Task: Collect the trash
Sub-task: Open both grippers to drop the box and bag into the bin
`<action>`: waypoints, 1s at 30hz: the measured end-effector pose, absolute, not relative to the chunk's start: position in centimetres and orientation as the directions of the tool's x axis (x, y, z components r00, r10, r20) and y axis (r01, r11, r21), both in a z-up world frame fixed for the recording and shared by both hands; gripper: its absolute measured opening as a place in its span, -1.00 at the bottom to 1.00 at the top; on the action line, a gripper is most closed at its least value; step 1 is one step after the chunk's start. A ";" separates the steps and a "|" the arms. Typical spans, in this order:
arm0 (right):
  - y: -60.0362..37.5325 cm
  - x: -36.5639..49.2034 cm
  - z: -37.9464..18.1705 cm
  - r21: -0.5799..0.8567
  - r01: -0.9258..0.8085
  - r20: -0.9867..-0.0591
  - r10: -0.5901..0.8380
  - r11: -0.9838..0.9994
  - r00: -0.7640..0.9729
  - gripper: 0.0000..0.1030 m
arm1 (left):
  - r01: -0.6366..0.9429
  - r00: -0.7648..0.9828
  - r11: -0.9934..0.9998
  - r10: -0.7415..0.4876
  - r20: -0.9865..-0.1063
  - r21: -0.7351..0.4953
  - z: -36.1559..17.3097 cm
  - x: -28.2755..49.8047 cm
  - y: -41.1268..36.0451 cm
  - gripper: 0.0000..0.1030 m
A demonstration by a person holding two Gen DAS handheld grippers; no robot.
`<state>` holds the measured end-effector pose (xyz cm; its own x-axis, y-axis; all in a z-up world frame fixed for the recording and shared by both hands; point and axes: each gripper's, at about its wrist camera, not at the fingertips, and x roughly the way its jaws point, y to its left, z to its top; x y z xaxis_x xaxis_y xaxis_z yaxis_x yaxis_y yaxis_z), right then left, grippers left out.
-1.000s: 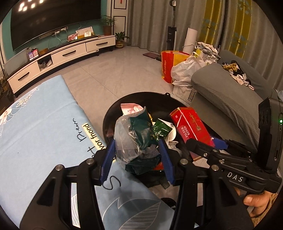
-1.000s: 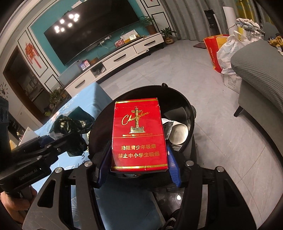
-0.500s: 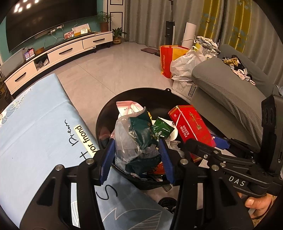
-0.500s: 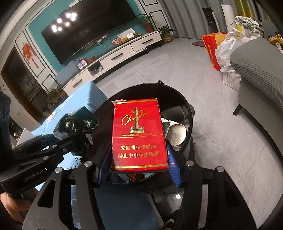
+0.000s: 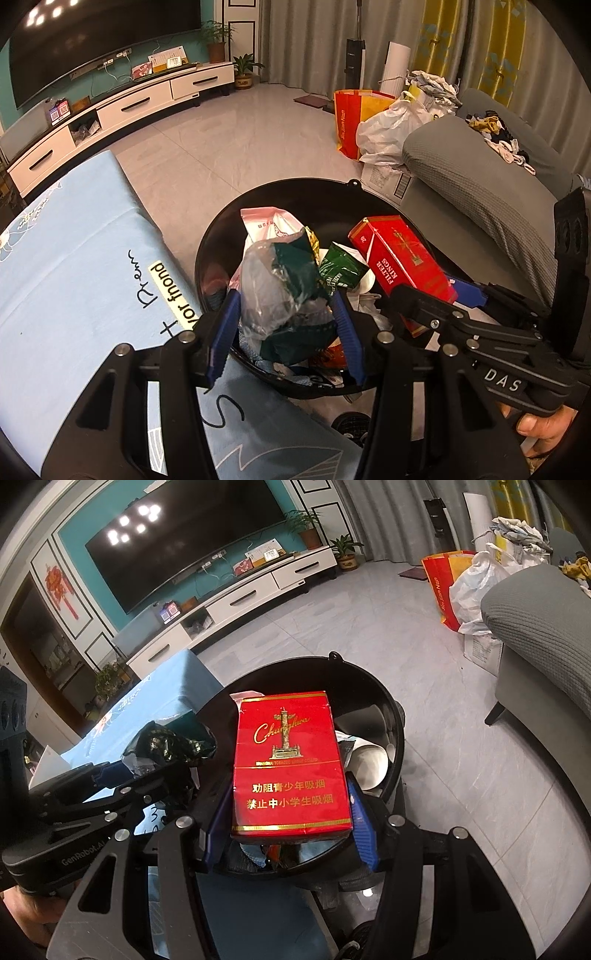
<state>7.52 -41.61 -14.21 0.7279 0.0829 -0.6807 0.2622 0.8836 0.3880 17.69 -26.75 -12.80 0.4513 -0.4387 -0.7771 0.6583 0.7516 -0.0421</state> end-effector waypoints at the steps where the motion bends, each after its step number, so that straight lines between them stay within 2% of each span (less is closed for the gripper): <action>1: -41.6 7.6 -14.2 0.387 0.262 -0.682 0.083 0.884 0.727 0.10 | 0.659 0.450 0.751 -0.438 -0.778 -0.042 -12.9 17.7 -26.8 0.00; 30: -42.3 9.1 -15.0 0.359 0.291 -0.705 0.054 0.887 0.707 0.10 | 0.659 0.437 0.751 -0.417 -0.797 -0.032 -14.1 18.5 -27.4 0.04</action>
<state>9.15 -42.27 -14.99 0.7069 0.0536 -0.7053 0.2910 0.8868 0.3591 18.45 -27.39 -14.07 0.4366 -0.4167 -0.7973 0.6590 0.7514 -0.0319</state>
